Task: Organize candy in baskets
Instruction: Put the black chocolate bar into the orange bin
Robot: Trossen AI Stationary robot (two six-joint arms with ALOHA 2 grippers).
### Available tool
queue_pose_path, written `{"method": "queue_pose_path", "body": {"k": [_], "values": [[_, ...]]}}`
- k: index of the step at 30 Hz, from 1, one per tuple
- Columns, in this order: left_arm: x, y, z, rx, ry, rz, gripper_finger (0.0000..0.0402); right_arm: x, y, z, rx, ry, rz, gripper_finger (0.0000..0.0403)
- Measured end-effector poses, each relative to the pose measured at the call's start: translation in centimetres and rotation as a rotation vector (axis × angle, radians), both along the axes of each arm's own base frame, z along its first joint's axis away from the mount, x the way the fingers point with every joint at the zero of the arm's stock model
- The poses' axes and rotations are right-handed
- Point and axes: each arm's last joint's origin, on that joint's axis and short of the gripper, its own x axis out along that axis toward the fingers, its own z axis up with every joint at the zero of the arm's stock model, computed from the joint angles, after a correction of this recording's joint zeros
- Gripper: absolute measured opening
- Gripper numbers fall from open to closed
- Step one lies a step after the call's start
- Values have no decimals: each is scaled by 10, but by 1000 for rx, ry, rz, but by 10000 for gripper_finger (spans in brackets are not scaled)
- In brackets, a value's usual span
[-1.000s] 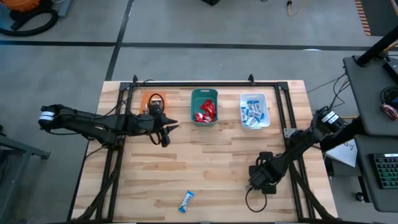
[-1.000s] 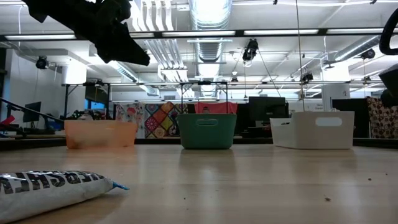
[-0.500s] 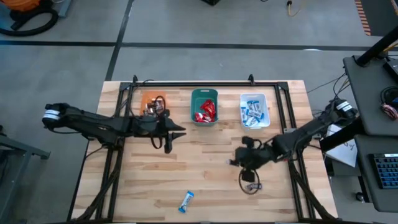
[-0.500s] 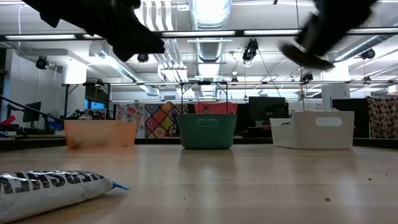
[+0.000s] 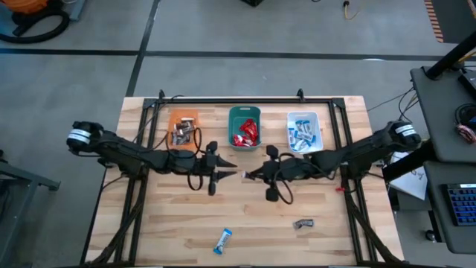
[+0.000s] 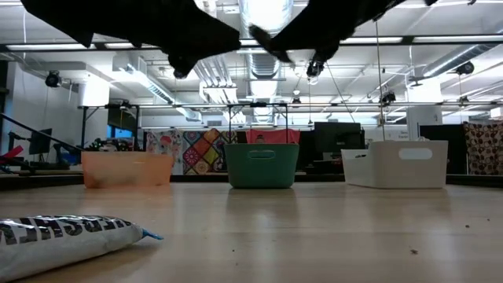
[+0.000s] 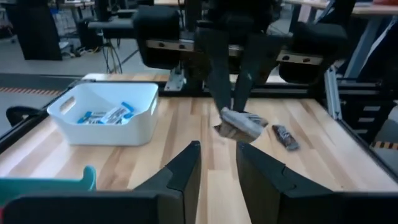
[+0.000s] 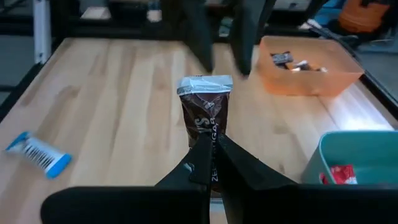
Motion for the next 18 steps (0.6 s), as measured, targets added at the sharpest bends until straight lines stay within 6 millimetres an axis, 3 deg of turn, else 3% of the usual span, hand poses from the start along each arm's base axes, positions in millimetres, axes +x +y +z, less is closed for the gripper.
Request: {"method": "queue_pose_path", "body": {"k": [7,13,18], "values": [[5,-3,-12,-2,46,-34,137,17,-7,-3,41,-113,-31,12],[5,-4,-5,-20,-16,-45,182,20,-8,3,16,-182,-46,12],[6,-3,0,-27,-67,-35,192,20,-9,1,-45,-169,-71,12]]}}
